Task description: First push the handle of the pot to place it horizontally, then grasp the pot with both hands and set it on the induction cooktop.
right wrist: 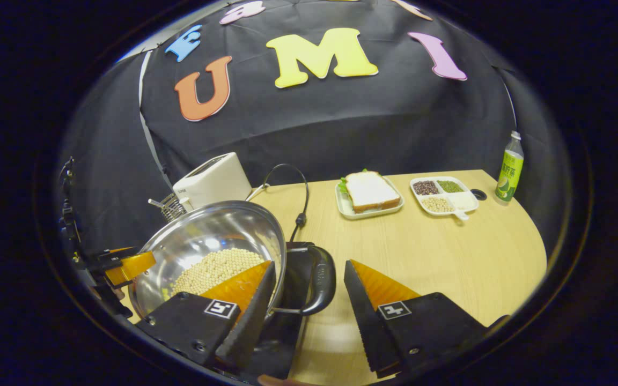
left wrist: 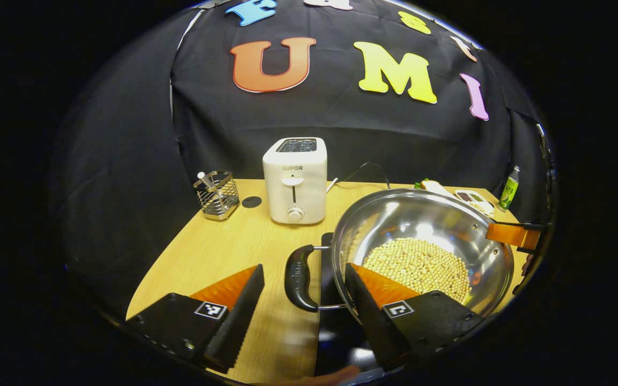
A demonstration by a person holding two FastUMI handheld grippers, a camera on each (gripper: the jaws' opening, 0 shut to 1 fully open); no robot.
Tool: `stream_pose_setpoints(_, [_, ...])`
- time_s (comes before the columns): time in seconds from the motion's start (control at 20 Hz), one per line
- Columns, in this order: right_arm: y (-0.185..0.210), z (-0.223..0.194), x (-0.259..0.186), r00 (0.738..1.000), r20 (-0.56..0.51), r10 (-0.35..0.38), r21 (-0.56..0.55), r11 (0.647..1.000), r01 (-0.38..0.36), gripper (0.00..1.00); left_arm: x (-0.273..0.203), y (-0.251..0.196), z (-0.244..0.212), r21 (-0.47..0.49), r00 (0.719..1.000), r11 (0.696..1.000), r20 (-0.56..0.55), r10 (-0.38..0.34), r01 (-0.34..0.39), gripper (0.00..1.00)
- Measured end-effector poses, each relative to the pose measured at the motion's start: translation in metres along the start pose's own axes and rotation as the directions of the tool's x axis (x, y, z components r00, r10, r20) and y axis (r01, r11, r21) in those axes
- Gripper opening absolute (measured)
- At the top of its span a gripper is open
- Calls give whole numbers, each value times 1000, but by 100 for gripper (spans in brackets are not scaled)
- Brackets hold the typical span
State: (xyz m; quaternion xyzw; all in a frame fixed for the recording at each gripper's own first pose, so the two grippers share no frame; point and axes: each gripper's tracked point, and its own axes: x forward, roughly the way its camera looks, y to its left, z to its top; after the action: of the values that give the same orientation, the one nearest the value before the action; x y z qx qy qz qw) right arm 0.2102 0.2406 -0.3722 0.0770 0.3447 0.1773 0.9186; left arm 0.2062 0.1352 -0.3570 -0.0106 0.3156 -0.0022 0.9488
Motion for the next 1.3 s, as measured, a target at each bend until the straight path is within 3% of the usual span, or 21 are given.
stream_pose_setpoints(0.05, [-2,3,-3,1000,15,-3,11,1000,3,85,-3,-2,1,-1,1000,1000,6,-2,2,87])
stream_pose_setpoints(0.1, [-6,6,-6,999,37,-15,13,1000,14,86,-7,-2,3,-6,1000,1000,13,-1,2,98])
stream_pose_setpoints(0.2, [-9,12,-16,997,68,-21,16,1000,20,90,-18,0,10,-10,999,1000,45,9,-8,98])
stream_pose_setpoints(0.6, [-19,40,-94,979,196,-54,-57,996,67,90,-88,-12,52,-50,982,999,185,19,-10,98])
stream_pose_setpoints(0.9, [-28,67,-185,944,323,-72,-61,993,97,89,-160,-47,87,-5,955,1000,296,-1,2,98])
stream_pose_setpoints(1.05, [-43,84,-232,909,402,-109,-45,989,139,89,-197,-69,104,2,935,1000,354,-18,19,98])
stream_pose_setpoints(1.2, [-62,91,-277,874,459,-161,-44,978,203,90,-239,-87,126,19,897,1000,441,-26,19,98])
stream_pose_setpoints(1.3, [-69,95,-303,859,483,-169,-55,973,223,99,-265,-101,137,30,870,1000,492,-21,7,97])
